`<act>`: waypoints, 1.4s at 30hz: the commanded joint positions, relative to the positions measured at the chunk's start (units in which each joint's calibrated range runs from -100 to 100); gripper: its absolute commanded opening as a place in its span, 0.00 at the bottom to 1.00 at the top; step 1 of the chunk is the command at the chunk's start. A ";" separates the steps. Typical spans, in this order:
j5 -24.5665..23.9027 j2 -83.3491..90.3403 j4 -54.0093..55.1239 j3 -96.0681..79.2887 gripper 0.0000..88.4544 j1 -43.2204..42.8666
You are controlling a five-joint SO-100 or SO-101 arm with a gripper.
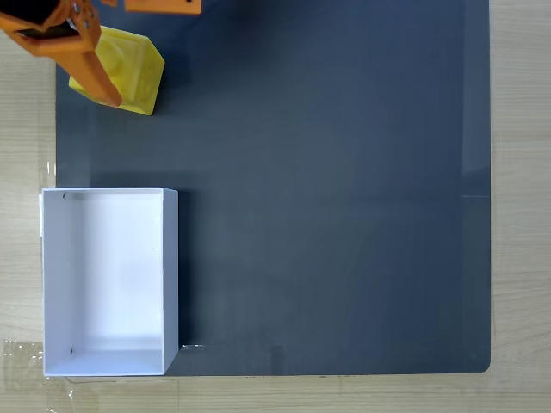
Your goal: Grasp a yellow block and put it in the box
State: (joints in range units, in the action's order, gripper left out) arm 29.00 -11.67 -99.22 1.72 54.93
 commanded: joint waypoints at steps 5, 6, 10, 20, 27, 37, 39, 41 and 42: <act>0.01 -2.82 0.18 1.40 0.47 0.46; -0.15 -3.24 0.70 1.40 0.47 0.29; -0.15 -4.85 4.11 1.04 0.47 0.12; -0.25 -7.39 8.12 0.59 0.45 0.12; -0.25 -7.23 10.39 0.50 0.24 0.04; -0.36 -1.55 9.34 -0.31 0.21 -5.18; -0.36 2.61 9.34 -1.58 0.21 -8.80; -0.41 7.52 9.43 -3.12 0.21 -13.01; -0.41 10.15 9.78 -4.11 0.21 -15.28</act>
State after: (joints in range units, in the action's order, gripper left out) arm 28.53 -10.41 -89.36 -1.26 44.58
